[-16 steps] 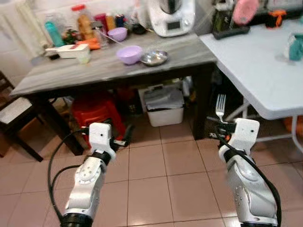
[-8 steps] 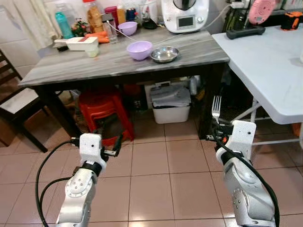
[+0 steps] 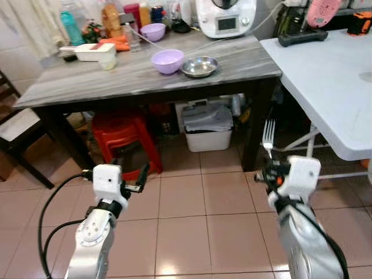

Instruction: Setting the table

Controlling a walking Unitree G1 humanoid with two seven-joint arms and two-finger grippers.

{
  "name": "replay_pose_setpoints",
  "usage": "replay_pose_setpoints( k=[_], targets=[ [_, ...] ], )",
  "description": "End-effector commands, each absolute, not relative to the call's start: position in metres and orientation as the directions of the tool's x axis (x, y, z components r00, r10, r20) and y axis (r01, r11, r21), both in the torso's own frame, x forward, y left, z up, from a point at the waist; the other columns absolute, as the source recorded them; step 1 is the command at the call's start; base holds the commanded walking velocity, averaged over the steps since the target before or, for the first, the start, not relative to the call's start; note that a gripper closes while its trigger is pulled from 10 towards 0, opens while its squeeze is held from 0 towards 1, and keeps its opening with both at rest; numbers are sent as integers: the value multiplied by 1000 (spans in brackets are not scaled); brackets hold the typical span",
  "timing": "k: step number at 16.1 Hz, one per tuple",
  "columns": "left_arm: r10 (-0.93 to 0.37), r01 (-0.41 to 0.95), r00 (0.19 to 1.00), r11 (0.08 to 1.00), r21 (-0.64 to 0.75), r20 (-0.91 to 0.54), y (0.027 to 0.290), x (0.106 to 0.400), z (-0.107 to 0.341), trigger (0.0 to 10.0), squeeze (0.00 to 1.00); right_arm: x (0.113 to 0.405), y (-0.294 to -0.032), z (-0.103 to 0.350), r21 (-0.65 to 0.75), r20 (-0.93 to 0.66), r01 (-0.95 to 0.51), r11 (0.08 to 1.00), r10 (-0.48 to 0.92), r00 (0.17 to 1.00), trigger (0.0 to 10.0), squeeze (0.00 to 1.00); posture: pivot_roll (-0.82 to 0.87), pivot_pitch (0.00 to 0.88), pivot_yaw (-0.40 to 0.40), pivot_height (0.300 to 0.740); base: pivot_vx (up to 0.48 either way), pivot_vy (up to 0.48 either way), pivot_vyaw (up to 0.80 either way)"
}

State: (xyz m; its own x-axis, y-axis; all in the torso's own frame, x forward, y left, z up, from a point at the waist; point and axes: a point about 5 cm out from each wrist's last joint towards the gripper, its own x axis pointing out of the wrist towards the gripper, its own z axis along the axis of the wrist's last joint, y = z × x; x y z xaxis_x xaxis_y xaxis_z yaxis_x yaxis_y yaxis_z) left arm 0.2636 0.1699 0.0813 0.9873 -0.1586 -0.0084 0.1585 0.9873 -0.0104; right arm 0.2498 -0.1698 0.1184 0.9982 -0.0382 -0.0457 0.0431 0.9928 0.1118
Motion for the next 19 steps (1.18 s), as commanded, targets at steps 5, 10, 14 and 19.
replay_pose_setpoints(
  k=[5,10,14,19],
  targets=[
    [-128,128,992,992,-10,-21,180,258,83,10000,0,233,-174,123,68,-14,37,997,-36,999,10000,0,-85,0,137,740,278,0,0],
    [-151,150,988,988,-24,-23,177,258,84,10000,0,235,-170,124,81,-10,32,996,-32,999,10000,0,-81,0,138,740,328,0,285],
    [-159,158,987,987,-28,-25,176,257,85,10000,0,236,-170,123,85,-16,31,996,-30,999,10000,0,-77,0,140,740,356,0,0],
    [-177,176,984,984,-34,-29,174,258,85,10000,0,237,-169,122,105,-21,39,994,-37,999,10000,0,-82,0,148,740,365,0,-320]
  ],
)
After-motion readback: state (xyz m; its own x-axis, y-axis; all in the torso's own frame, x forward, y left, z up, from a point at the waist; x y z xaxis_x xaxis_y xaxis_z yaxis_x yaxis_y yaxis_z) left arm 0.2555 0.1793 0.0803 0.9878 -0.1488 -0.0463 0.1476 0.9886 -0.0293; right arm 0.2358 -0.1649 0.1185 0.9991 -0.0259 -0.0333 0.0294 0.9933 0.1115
